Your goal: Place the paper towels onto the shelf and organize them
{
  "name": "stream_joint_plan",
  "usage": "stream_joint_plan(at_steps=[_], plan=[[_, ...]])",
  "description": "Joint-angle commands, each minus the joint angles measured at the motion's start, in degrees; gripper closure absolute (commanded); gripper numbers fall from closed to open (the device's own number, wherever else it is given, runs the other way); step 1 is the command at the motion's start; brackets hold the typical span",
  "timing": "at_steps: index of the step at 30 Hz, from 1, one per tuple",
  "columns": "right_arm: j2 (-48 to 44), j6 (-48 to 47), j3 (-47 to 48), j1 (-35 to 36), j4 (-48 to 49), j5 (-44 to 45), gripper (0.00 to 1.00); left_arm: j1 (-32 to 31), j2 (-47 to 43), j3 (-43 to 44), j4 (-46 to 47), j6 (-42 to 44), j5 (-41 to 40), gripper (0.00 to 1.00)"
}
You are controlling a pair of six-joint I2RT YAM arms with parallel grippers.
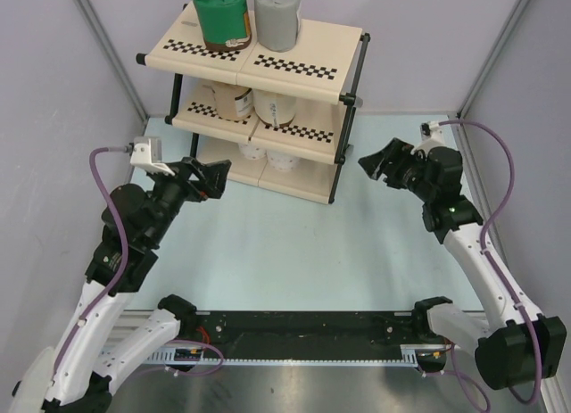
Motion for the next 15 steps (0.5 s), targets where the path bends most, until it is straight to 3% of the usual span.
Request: stream_joint_plan(at_steps=[1, 7, 15], plan=[[3.1, -5.3, 0.3, 3.6, 14.0, 0.0, 0.16, 0.4, -0.6, 0.1, 0.8, -1.3, 1.2, 0.02], [9.2, -3.9, 0.3, 4.6, 23.5, -1.0, 0.17, 0.4, -1.0, 0.9, -0.6, 0.0, 0.1, 0.01], [19.0, -0.2, 1.3, 3.2, 33.1, -3.9, 0.27, 0.4, -1.5, 1.6, -2.0, 1.0, -0.5, 0.01]])
